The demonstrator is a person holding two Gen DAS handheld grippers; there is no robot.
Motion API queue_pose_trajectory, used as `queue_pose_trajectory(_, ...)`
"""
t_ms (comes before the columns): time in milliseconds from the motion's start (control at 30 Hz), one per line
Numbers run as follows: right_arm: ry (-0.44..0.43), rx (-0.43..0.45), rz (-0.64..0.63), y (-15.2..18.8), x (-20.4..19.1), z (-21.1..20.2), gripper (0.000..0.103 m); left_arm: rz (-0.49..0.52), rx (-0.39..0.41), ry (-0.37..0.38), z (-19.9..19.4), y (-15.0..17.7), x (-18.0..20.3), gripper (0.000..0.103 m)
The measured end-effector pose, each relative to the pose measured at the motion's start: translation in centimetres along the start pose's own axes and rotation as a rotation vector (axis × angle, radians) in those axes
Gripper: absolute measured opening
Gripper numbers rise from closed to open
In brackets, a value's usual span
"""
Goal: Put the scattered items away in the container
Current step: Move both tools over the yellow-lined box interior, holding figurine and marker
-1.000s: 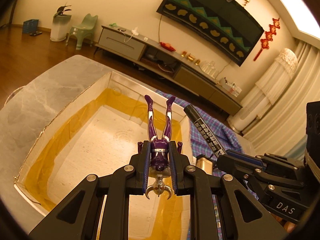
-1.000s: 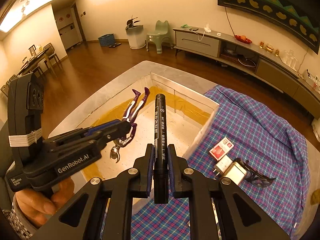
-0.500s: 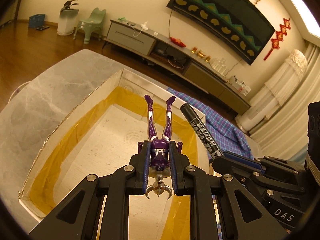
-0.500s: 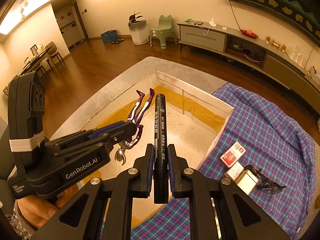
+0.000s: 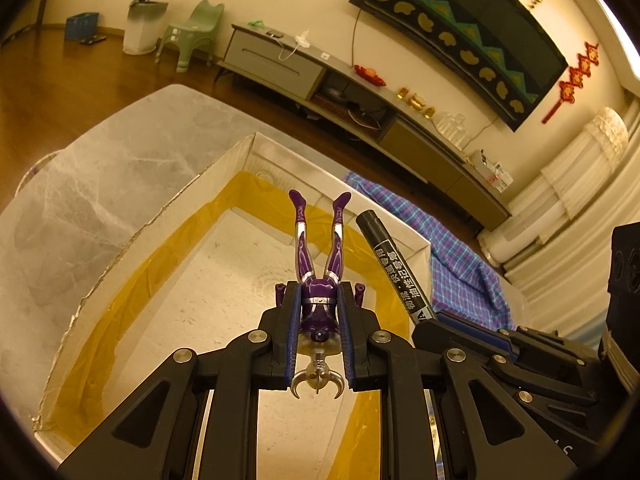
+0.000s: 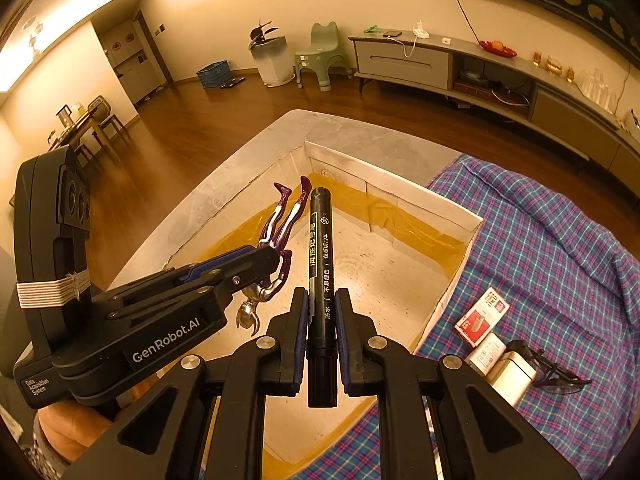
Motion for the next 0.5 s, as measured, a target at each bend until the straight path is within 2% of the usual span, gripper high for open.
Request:
queue_pose_trajectory(267, -0.018, -0.019, 0.053, -1.0, 1.1, 2.2, 0.015, -0.047, -0.043, -0.029, 2.6, -0.7, -1.0, 0.018)
queue_pose_trajectory(500, 0.010, -0.051, 0.064, -1.5, 2.3, 4.6, 0.015, -0.095, -0.075, -0.035, 4.3, -1.2, -1.7, 0.018)
Point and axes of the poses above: each gripper's, at about its wrist camera, not at the fingertips, and z roughly the way its jaws point, x to its right, y to its underside, the point moved 5 cm from there along z, roughly the way its jaws point, and after that the axes turned 3 degrees about -y, right-handed, at the moved point
